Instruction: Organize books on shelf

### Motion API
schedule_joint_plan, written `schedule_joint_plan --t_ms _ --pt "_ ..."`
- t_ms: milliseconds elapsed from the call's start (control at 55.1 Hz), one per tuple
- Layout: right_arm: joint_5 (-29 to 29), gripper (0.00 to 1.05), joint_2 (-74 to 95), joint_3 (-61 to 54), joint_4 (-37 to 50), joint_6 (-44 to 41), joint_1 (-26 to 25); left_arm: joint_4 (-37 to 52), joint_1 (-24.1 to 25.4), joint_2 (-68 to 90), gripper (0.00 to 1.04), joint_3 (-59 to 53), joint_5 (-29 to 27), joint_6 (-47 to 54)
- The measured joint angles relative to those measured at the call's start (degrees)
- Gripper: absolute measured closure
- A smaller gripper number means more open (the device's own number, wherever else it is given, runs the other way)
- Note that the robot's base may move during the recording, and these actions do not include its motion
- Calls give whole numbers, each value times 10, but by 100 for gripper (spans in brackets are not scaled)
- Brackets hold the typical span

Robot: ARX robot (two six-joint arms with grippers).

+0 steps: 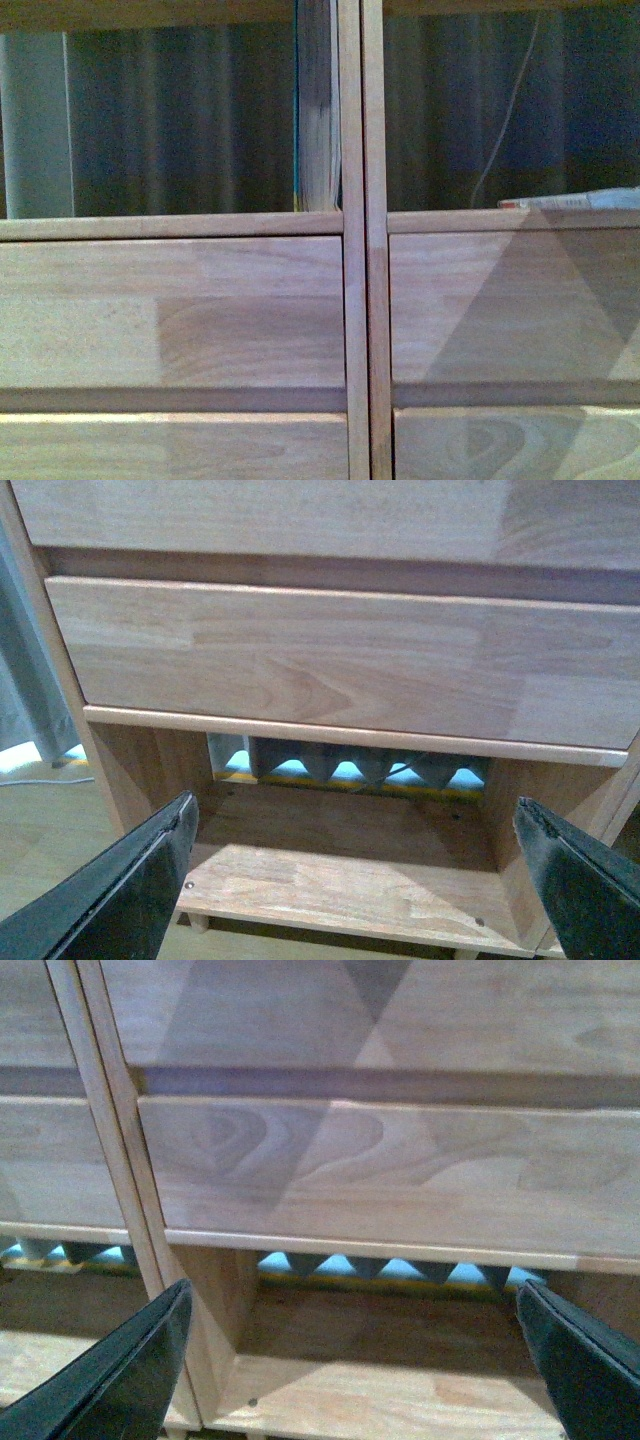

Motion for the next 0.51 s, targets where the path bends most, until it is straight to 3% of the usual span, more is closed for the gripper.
schedule_joint_plan --t_ms 381,453,508 --pt "7 7 0 0 1 2 1 0 0 0 7 0 0 0" --pt "80 7 18 2 31 66 3 0 0 0 7 0 0 0" --pt "78 7 45 12 63 118 -23 0 0 0 7 0 0 0"
